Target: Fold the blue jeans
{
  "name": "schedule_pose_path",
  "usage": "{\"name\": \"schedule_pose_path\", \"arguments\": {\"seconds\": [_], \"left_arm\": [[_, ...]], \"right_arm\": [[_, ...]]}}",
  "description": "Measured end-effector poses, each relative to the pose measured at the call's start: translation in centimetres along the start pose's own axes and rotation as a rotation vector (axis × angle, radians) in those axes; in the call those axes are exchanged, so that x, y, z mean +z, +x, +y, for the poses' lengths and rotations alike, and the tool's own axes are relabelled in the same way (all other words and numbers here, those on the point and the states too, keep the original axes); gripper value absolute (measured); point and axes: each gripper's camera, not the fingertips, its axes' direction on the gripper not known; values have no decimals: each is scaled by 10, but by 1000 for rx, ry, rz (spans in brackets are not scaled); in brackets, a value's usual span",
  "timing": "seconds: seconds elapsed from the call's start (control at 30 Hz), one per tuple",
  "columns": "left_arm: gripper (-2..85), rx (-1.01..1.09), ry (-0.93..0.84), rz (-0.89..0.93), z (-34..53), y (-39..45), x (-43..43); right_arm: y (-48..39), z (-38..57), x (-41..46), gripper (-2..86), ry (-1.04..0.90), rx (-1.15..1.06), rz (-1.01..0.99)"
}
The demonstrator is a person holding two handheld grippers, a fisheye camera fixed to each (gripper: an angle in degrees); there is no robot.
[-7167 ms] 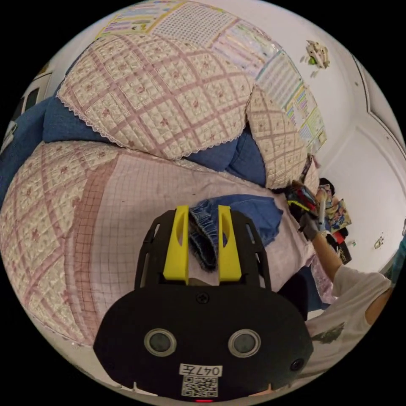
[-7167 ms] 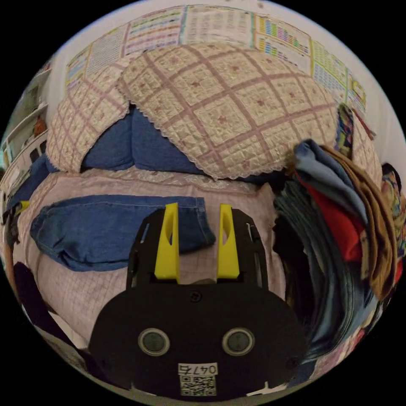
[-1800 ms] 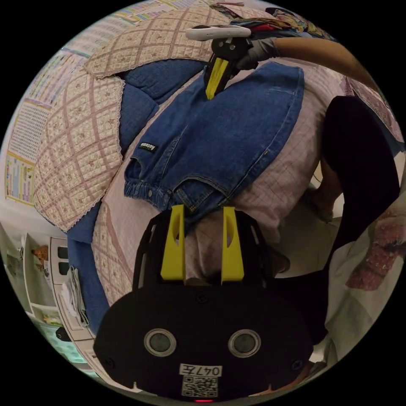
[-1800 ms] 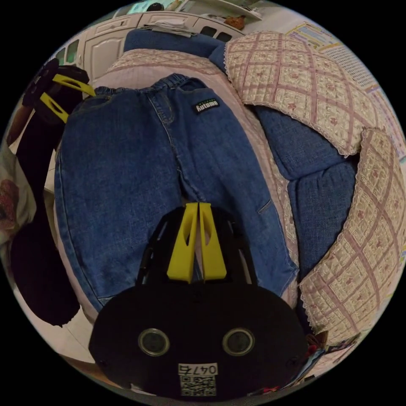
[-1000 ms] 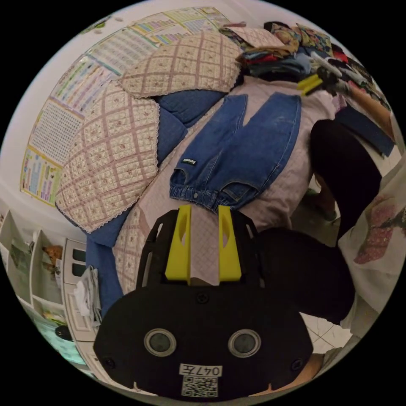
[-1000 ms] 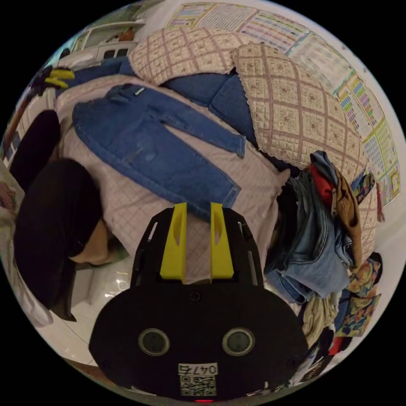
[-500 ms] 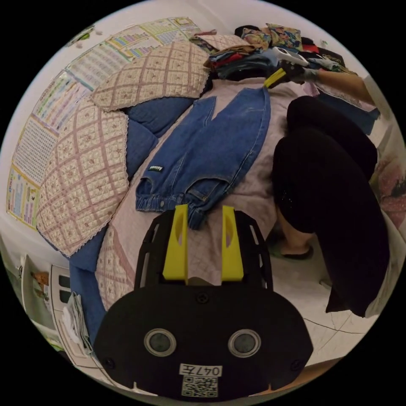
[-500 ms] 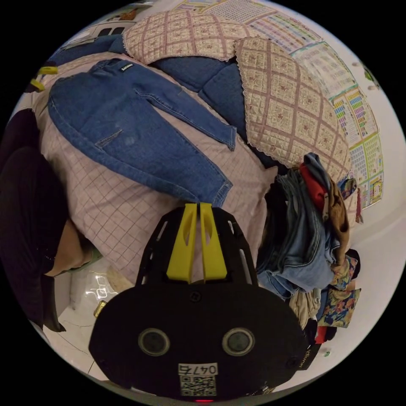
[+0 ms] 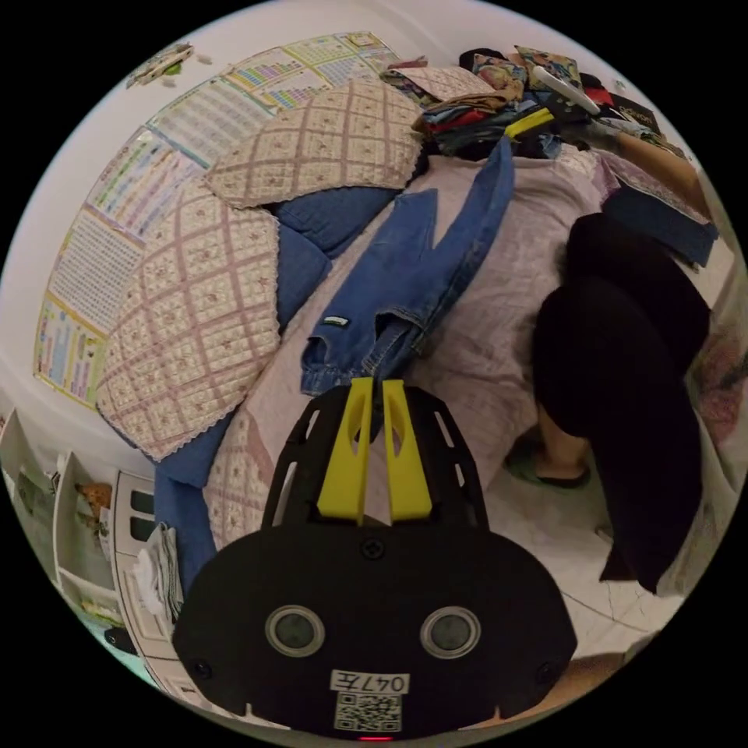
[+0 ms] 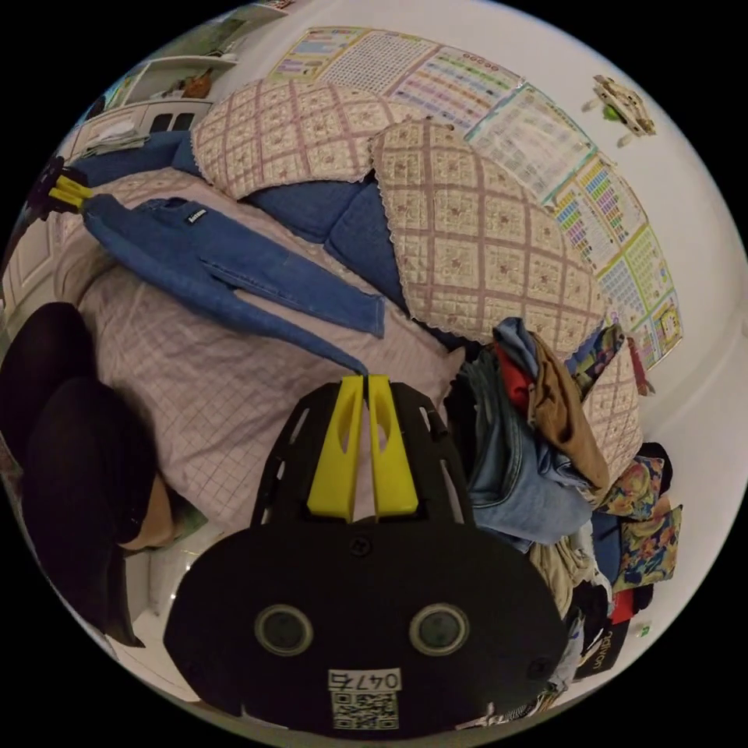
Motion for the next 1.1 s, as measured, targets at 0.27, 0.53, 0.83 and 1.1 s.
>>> {"name": "schedule_pose_path", "arguments": {"seconds": [0.27,0.53,0.83,1.1], "left_arm": [[5,-68,39,190,34,-54,79],[5,-386,51,464,49,-225,208],[9,-607,-151,654,69,-330,417],[63,-665,-201,658,108,-340,501]], "right_arm": [[59,-29,51,-2,53,166,-186],[111,-177,194,-2,-162,99,-215],[111,-268,395,0,-395,84,-301],[95,-239,478,13,-385,166,-306]]}}
